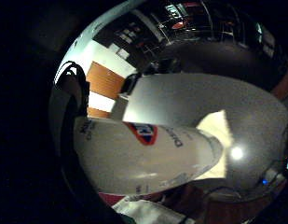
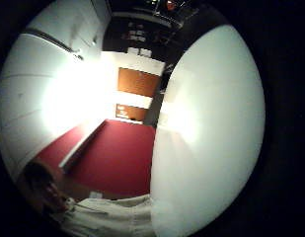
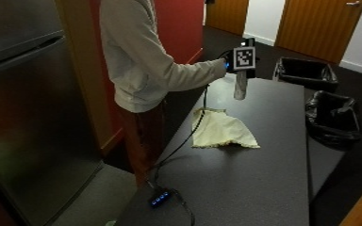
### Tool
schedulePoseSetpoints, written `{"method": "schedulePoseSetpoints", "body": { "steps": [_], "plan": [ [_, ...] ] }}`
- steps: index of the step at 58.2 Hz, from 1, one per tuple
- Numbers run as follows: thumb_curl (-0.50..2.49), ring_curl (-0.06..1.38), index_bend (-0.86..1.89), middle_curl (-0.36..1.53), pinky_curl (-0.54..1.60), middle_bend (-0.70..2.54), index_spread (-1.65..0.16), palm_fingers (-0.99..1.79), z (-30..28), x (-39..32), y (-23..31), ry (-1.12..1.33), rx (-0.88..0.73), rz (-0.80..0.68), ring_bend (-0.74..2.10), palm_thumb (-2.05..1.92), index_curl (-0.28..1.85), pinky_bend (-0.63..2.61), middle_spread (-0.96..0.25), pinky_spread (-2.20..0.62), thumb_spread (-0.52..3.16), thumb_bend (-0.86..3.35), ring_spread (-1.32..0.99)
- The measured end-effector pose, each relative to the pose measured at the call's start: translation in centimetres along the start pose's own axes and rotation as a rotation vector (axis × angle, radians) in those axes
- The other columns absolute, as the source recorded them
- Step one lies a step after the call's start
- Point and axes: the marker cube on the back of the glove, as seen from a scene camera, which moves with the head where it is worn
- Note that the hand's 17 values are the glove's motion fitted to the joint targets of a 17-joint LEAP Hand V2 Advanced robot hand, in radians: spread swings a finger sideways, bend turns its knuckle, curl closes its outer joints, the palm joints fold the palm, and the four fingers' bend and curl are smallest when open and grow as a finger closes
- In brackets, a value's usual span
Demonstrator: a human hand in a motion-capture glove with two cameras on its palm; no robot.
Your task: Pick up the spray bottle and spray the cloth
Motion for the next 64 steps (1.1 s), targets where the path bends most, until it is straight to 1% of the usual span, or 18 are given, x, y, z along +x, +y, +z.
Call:
{"method": "schedulePoseSetpoints", "body": {
  "steps": [5,8,14,20,22,25,31,35,40,44,45,48,49,53,55,59,62,64],
  "plan": [
    [0.72,0.49,0.22,0.52,0.4,0.52,-0.25,1.27,0.3,2.3,1.2,-0.05,-0.1,0.038,0.51,1.12,0.59,0.26,-0.21,-0.29,-0.1,-0.03,-0.25],
    [0.72,0.48,0.22,0.52,0.39,0.52,-0.25,1.26,1.8,3.2,-0.3,-0.084,-0.008,0.06,0.5,1.11,0.59,0.26,-0.21,-0.29,-0.09,-0.03,-0.25],
    [0.73,0.48,0.2,0.52,0.39,0.52,-0.25,1.25,5.6,6.9,-1.0,-0.019,0.031,0.09,0.49,1.12,0.59,0.25,-0.21,-0.3,-0.07,-0.03,-0.25],
    [0.73,0.48,0.19,0.52,0.39,0.5,-0.25,1.25,6.3,6.9,-0.2,-0.157,-0.043,0.106,0.49,1.12,0.59,0.25,-0.22,-0.3,-0.04,-0.03,-0.25],
    [0.73,0.48,0.18,0.51,0.39,0.49,-0.25,1.23,7.2,8.4,-0.8,-0.105,-0.016,0.119,0.48,1.12,0.58,0.26,-0.22,-0.3,-0.04,-0.03,-0.25],
    [0.73,0.48,0.18,0.51,0.39,0.48,-0.25,1.22,9.1,12.3,-2.1,0.11,0.062,0.137,0.47,1.12,0.58,0.26,-0.22,-0.29,-0.02,-0.03,-0.26],
    [0.74,0.47,0.16,0.51,0.39,0.47,-0.26,1.2,12.9,11.5,-3.0,-0.052,0.056,0.14,0.45,1.12,0.57,0.27,-0.22,-0.29,0.02,-0.04,-0.26],
    [0.73,0.46,0.16,0.5,0.39,0.45,-0.26,1.19,14.2,11.7,-3.0,-0.092,0.021,0.134,0.44,1.11,0.55,0.27,-0.22,-0.29,0.05,-0.04,-0.26],
    [0.73,0.46,0.15,0.49,0.39,0.43,-0.26,1.18,16.0,13.3,-3.6,-0.034,0.027,0.133,0.44,1.09,0.54,0.28,-0.22,-0.29,0.1,-0.04,-0.26],
    [0.73,0.46,0.15,0.49,0.39,0.4,-0.26,1.18,18.2,12.9,-3.4,-0.118,-0.038,0.137,0.43,1.09,0.53,0.29,-0.22,-0.29,0.13,-0.04,-0.26],
    [0.73,0.46,0.15,0.49,0.39,0.4,-0.26,1.17,18.6,13.3,-3.6,-0.104,-0.032,0.141,0.43,1.09,0.52,0.3,-0.22,-0.28,0.14,-0.04,-0.26],
    [0.73,0.45,0.16,0.48,0.38,0.38,-0.26,1.17,19.1,15.4,-5.4,0.01,0.089,0.146,0.42,1.09,0.52,0.29,-0.22,-0.28,0.15,-0.03,-0.26],
    [0.73,0.45,0.15,0.48,0.38,0.37,-0.26,1.16,19.3,15.4,-5.6,0.001,0.092,0.146,0.42,1.09,0.52,0.29,-0.22,-0.28,0.16,-0.03,-0.26],
    [0.73,0.45,0.15,0.48,0.38,0.36,-0.26,1.15,20.5,13.7,-3.2,-0.133,-0.12,0.149,0.41,1.09,0.51,0.29,-0.22,-0.28,0.18,-0.03,-0.25],
    [0.73,0.45,0.15,0.48,0.38,0.35,-0.26,1.15,21.1,13.8,-2.9,-0.134,-0.149,0.15,0.41,1.09,0.5,0.3,-0.22,-0.27,0.19,-0.03,-0.25],
    [0.73,0.45,0.14,0.48,0.38,0.34,-0.26,1.14,22.1,14.0,-4.0,-0.126,-0.081,0.133,0.4,1.1,0.49,0.29,-0.22,-0.27,0.21,-0.03,-0.25],
    [0.73,0.44,0.15,0.48,0.38,0.32,-0.26,1.12,22.0,15.1,-4.9,-0.055,-0.016,0.126,0.39,1.1,0.49,0.29,-0.22,-0.26,0.22,-0.03,-0.24],
    [0.73,0.45,0.15,0.48,0.37,0.32,-0.26,1.12,22.0,15.3,-4.7,-0.031,-0.032,0.122,0.39,1.1,0.48,0.28,-0.22,-0.25,0.23,-0.03,-0.24]
  ]
}}
